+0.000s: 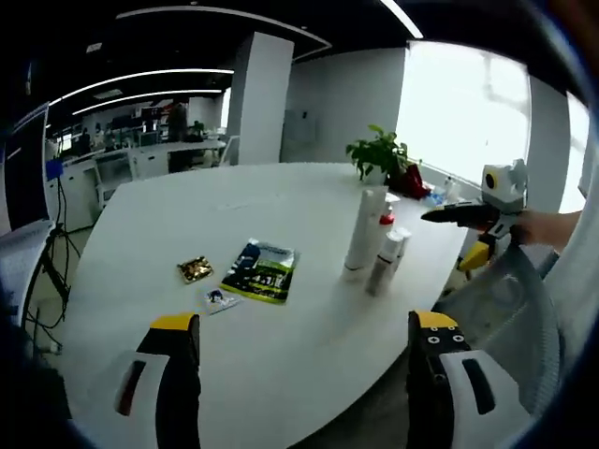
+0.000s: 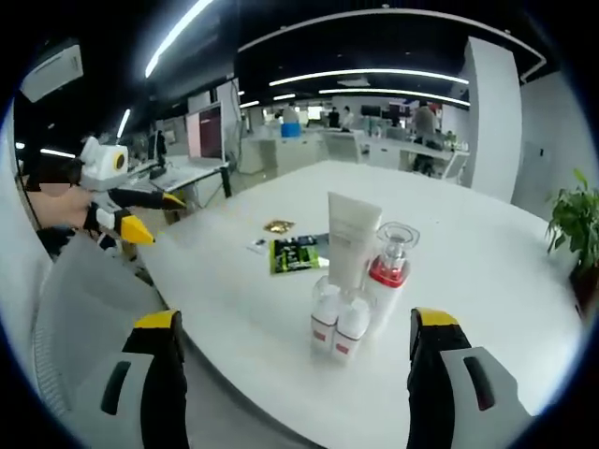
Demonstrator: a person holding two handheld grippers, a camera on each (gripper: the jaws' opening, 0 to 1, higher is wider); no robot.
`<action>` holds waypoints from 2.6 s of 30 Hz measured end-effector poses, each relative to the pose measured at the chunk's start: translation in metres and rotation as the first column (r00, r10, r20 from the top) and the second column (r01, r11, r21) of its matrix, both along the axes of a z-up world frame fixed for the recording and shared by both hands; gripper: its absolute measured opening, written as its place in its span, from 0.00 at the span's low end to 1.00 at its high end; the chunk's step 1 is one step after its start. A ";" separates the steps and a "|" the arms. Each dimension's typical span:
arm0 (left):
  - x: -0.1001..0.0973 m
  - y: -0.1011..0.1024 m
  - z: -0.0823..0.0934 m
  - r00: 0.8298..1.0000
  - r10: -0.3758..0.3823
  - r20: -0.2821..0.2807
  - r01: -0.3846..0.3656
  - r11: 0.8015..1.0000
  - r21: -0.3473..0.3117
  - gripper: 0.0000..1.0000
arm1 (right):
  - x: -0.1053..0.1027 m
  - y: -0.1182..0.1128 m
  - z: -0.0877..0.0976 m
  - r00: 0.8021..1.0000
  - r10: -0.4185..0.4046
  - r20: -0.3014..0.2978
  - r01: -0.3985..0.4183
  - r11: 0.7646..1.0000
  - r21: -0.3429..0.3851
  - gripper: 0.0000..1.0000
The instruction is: Arrange the skincare products in the storage area until every visible bottle or jar stands upright without overlapping.
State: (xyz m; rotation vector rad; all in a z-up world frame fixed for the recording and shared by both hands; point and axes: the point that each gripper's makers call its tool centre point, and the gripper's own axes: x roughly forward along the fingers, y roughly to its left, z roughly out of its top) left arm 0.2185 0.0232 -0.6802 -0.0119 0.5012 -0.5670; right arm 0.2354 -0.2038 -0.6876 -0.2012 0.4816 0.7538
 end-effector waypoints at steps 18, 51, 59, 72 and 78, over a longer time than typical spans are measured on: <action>-0.001 0.005 -0.015 0.998 0.031 -0.053 -0.031 1.000 -0.004 0.86 | 0.001 -0.004 0.000 1.000 -0.019 0.001 0.019 1.000 -0.004 0.97; 0.036 -0.016 -0.037 0.988 -0.064 -0.139 0.079 0.992 0.103 0.86 | 0.001 -0.007 -0.002 0.999 -0.033 -0.018 0.033 0.999 -0.004 0.99; 0.057 -0.020 -0.048 0.980 -0.093 -0.175 0.119 0.982 0.147 0.86 | 0.004 -0.011 -0.002 0.998 -0.053 -0.017 0.053 0.999 -0.003 0.99; 0.091 -0.025 -0.067 0.966 -0.117 -0.232 0.169 0.962 0.217 0.87 | 0.013 -0.021 0.006 0.990 -0.131 -0.046 0.136 0.984 0.112 0.99; 0.107 -0.027 -0.075 0.958 -0.117 -0.260 0.179 0.956 0.232 0.87 | 0.014 -0.020 0.004 0.990 -0.136 -0.040 0.139 0.986 0.090 0.98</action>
